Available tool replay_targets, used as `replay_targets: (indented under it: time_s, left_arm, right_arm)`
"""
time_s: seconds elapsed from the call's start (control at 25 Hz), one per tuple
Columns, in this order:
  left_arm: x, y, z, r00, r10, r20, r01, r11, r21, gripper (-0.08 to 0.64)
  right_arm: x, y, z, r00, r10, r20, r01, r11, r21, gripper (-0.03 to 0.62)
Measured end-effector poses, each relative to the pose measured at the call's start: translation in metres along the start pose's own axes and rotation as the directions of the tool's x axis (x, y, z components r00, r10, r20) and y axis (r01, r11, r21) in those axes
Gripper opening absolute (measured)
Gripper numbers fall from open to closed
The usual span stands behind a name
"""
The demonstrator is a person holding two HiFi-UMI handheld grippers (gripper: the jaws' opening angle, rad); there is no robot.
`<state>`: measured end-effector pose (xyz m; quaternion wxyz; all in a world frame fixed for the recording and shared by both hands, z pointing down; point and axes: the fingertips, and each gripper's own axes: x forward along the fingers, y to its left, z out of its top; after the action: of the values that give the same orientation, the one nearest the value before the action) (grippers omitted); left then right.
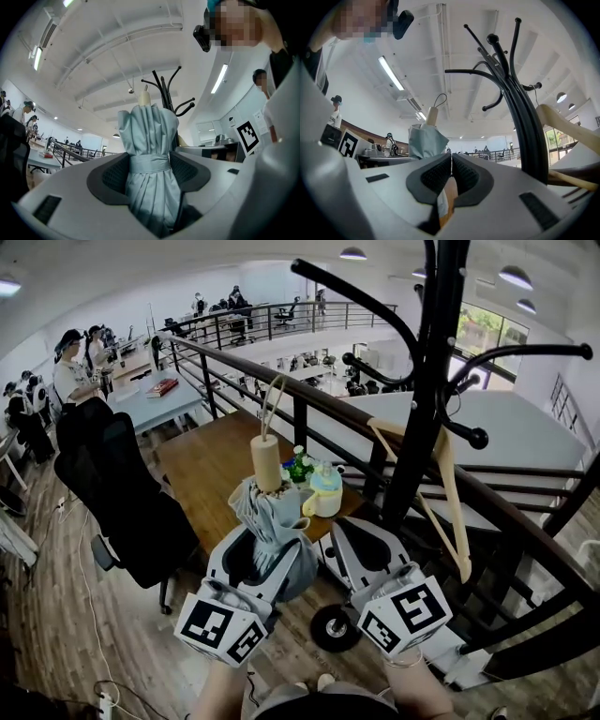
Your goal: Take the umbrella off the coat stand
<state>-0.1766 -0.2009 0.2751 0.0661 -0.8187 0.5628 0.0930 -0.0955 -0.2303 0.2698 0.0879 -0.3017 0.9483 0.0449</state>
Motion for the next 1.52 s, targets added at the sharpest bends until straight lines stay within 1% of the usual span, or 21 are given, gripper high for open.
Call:
replay_targets:
  time_s: [0.2,0.4,0.64,0.8,1.08,1.52]
  left_arm:
    - [-0.001,-0.005,-0.019,1.000,-0.004,-0.030,0.003,0.999,-0.048,0.284]
    - [-0.003,-0.008,-0.033,0.998,-0.010,-0.057,0.006,0.998,-0.068,0.284]
    - [-0.004,-0.014,-0.047,0.996,-0.024,-0.081,0.017,0.995,-0.094,0.282]
    - [-0.003,-0.014,-0.052,0.996,-0.022,-0.091,0.013,0.995,-0.100,0.282]
    - [-0.003,-0.014,-0.054,0.995,-0.023,-0.097,0.013,0.995,-0.099,0.281]
    - [0.002,-0.016,-0.055,0.994,-0.047,-0.099,0.037,0.994,-0.100,0.281]
  right_arm:
    - [-0.011,0.002,-0.020,0.999,-0.009,-0.042,0.010,1.000,0.020,0.029]
    - [-0.016,0.000,-0.035,0.997,-0.023,-0.072,0.026,0.999,0.041,0.029]
    - [-0.025,-0.004,-0.042,0.995,-0.046,-0.086,0.051,0.997,0.050,0.029]
    - [-0.026,-0.007,-0.049,0.994,-0.048,-0.095,0.055,0.996,0.067,0.029]
    - [-0.026,-0.011,-0.055,0.993,-0.059,-0.101,0.066,0.995,0.068,0.028]
    - [-0.024,-0.013,-0.060,0.992,-0.053,-0.113,0.060,0.996,0.059,0.028]
